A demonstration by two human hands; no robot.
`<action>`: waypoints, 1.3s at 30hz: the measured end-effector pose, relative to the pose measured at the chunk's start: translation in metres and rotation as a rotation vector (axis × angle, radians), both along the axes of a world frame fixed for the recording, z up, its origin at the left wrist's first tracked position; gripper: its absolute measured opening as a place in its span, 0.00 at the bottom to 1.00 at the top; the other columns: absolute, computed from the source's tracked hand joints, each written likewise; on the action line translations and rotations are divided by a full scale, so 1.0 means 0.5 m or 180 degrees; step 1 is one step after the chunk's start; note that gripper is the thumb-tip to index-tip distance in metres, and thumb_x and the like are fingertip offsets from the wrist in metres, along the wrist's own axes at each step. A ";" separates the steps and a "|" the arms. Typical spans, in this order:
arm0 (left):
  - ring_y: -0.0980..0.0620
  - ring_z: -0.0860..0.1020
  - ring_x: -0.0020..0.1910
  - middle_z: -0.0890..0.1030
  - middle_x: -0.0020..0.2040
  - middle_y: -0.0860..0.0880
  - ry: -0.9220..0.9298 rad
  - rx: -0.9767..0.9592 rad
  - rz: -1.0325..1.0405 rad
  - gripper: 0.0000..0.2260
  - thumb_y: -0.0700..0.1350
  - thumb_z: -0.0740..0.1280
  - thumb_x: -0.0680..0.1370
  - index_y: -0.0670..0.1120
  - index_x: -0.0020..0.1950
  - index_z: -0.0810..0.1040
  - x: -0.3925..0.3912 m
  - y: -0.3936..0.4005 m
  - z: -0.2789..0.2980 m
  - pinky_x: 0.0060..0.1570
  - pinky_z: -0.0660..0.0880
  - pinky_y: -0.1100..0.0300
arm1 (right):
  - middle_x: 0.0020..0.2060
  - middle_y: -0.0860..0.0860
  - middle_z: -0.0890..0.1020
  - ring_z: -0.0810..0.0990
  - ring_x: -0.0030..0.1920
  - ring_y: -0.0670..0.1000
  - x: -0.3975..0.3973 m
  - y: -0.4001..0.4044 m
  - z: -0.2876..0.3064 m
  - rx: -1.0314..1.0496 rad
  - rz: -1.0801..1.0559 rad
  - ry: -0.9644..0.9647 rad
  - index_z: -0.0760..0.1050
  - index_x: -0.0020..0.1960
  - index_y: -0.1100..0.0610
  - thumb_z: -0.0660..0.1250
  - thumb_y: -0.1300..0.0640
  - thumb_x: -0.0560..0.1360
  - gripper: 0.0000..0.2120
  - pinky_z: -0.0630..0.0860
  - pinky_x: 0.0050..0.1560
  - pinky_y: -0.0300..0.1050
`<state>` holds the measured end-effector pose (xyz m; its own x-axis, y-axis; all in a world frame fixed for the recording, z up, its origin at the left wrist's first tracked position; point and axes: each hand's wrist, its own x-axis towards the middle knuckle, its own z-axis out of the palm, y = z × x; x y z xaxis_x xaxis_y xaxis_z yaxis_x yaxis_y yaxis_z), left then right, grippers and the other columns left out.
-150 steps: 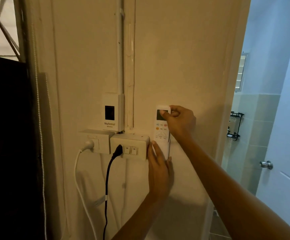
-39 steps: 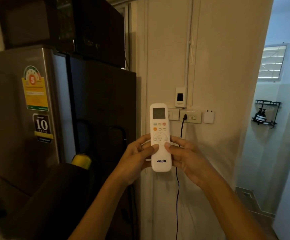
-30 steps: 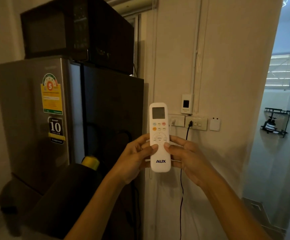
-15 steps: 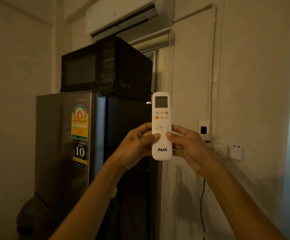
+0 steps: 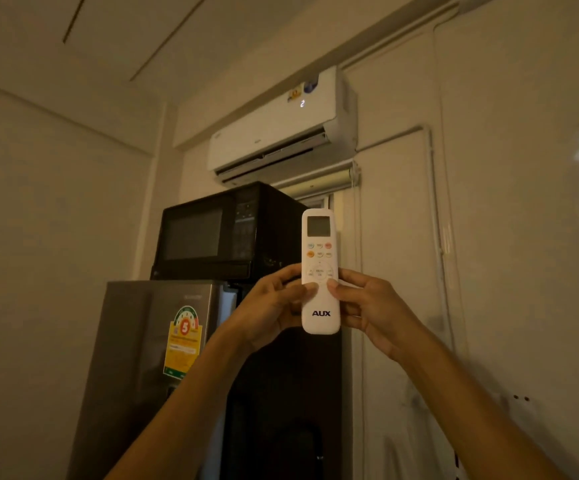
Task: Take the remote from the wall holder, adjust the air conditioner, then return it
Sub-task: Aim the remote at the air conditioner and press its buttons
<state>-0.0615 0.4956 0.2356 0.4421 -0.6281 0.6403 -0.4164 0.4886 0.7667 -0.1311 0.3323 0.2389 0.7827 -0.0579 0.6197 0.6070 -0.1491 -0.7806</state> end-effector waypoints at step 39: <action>0.51 0.83 0.51 0.82 0.53 0.48 -0.0458 -0.0181 0.0525 0.14 0.35 0.62 0.78 0.50 0.61 0.73 -0.033 -0.027 0.049 0.45 0.83 0.53 | 0.37 0.48 0.84 0.84 0.33 0.48 -0.004 0.006 0.066 0.0297 -0.0401 -0.0148 0.75 0.41 0.43 0.64 0.39 0.70 0.08 0.78 0.25 0.41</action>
